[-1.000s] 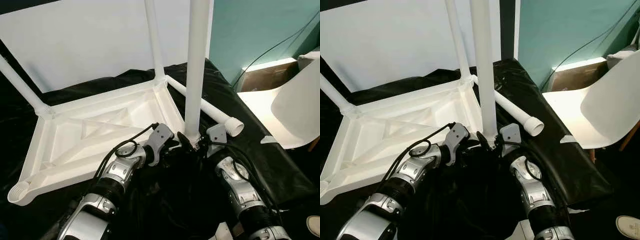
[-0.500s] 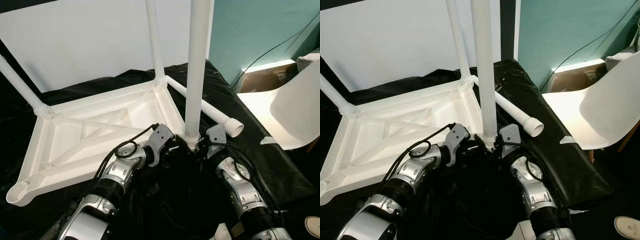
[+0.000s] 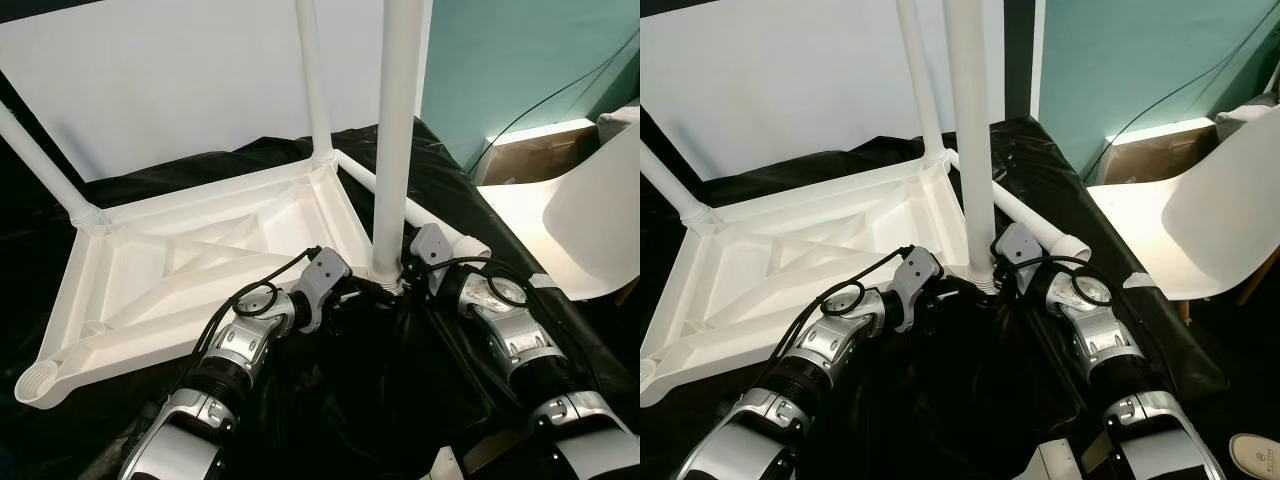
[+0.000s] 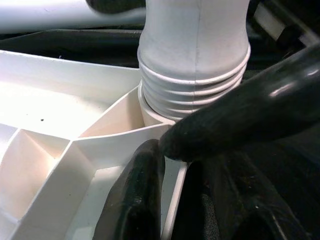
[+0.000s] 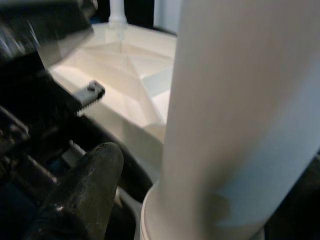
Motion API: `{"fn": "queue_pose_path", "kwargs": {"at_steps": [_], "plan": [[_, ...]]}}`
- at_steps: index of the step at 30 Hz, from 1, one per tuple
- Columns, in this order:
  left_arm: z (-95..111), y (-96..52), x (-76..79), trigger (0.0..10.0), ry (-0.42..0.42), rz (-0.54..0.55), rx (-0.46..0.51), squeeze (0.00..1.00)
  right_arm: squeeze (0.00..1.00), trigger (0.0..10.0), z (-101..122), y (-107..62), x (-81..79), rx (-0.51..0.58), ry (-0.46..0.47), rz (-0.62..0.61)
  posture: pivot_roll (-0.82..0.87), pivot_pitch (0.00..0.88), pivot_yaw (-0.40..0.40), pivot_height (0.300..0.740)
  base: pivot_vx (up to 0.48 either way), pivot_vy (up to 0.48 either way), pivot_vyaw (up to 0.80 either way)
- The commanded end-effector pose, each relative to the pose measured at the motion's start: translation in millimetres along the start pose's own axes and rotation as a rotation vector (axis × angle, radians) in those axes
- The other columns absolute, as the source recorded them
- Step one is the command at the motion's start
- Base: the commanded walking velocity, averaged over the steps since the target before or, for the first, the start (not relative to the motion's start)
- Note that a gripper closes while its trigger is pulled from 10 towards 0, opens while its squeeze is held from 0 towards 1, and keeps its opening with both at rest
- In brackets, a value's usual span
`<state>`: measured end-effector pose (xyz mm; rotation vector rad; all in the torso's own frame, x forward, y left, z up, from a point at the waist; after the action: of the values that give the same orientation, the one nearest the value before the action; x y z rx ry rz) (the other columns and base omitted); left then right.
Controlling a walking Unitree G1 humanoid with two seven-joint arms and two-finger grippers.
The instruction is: Building children table
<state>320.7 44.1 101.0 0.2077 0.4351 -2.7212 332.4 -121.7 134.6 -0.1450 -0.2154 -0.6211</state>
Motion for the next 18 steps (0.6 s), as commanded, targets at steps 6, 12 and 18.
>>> {"fn": "queue_pose_path", "kwargs": {"at_steps": [6, 12, 18], "plan": [[-19, -2.6, 7.5, 10.0, -0.043, -0.019, -0.072, 0.00, 0.00, 0.0, -1, 4.2, -1.1, -0.051, 0.015, 0.125, -0.01, 0.000, 0.088, 0.740, 0.000, 0.000, 0.00], [-18, -1.6, 7.8, 10.0, -0.041, -0.020, -0.071, 0.00, 0.00, 0.0, -9, -2.6, -0.9, -0.073, 0.101, 0.137, -0.01, 0.000, 0.089, 0.740, 0.000, 0.000, 0.00], [-17, -0.9, 8.7, 10.0, -0.042, -0.021, -0.069, 0.00, 0.00, 0.0, -18, 0.1, -29.4, 0.074, 0.232, -0.114, 0.00, 0.000, 0.086, 0.740, 0.000, 0.000, 0.00]]}}
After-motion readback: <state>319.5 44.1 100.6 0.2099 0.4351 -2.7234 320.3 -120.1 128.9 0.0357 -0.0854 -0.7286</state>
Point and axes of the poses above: a point about 5 cm out from each wrist's last joint towards the gripper, its own y axis pointing out of the wrist towards the gripper, its own z axis along the axis of the wrist's last joint, x = y × z, the point moved 1 cm from there along y, pointing out of the wrist towards the gripper, and after that the axes turned 9 degrees about y, right-handed, at the moved point
